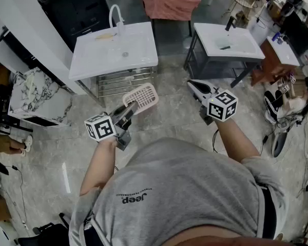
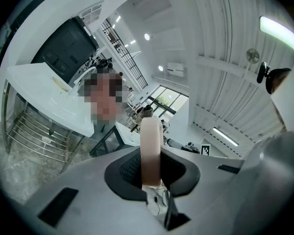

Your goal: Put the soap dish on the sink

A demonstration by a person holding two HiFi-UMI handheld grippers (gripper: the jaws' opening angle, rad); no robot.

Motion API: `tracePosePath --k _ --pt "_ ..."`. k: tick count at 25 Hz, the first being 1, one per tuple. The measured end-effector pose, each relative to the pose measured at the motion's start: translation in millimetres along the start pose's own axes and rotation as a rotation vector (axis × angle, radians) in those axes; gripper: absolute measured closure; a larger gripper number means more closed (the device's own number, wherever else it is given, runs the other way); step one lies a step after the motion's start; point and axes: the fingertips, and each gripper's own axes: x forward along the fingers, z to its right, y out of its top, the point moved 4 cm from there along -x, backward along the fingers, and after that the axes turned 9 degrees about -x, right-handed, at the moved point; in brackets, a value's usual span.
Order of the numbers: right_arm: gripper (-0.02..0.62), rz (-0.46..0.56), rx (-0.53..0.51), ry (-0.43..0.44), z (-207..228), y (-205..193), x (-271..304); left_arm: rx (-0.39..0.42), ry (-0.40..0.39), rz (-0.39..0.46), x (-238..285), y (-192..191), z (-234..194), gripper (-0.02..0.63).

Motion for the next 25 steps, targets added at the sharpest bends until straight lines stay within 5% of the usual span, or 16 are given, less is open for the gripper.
tracePosePath --k 20,25 --pt "0.545 0.023 0.034 0.02 38 5 -21 0.039 0.061 0.036 34 1 12 0.56" --pt "0.545 0.03 0.015 0.045 56 1 -43 0.203 0.136 0.045 62 -11 23 0.56"
